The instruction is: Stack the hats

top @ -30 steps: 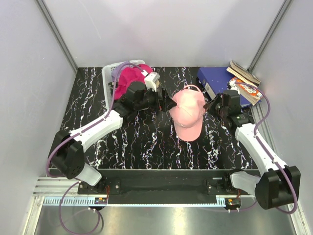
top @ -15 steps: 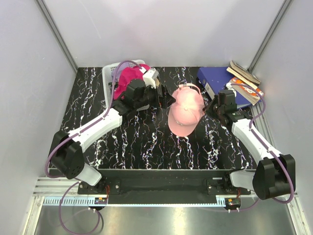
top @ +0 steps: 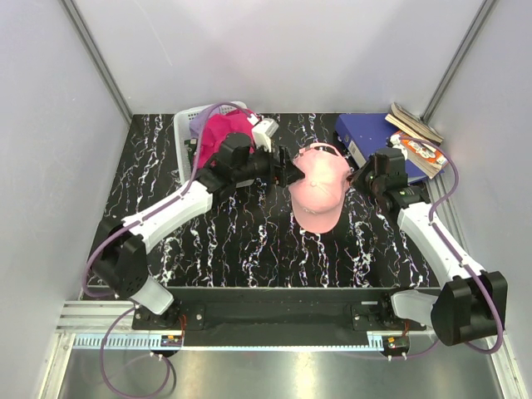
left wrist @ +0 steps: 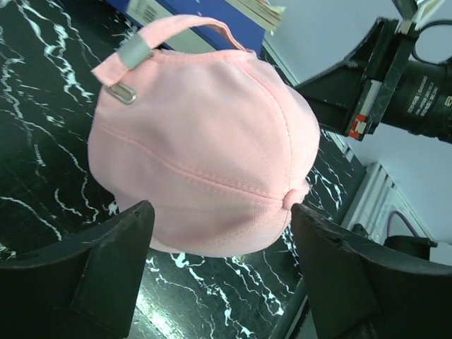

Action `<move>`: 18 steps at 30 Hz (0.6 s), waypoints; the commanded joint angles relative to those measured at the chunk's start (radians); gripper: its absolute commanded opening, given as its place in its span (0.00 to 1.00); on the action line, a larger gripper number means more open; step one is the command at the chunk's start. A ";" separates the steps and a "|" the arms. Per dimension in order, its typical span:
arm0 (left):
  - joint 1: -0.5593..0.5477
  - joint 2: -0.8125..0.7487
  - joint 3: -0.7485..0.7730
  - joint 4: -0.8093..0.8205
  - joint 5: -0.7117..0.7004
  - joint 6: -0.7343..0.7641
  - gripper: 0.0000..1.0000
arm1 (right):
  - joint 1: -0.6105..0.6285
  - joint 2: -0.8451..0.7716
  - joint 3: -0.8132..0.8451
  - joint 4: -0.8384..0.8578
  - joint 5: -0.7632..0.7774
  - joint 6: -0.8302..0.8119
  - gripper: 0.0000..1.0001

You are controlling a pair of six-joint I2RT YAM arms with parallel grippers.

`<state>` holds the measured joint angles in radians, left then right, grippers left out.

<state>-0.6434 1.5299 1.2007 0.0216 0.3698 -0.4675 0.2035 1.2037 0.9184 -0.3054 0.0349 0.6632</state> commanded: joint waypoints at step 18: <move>-0.234 0.122 0.293 -0.330 -0.345 0.102 0.69 | -0.003 0.017 0.057 0.022 0.008 0.033 0.00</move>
<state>-0.8612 1.6085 1.4174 -0.2672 0.1265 -0.3920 0.2028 1.2186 0.9298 -0.3126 0.0429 0.6865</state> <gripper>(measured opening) 0.702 0.010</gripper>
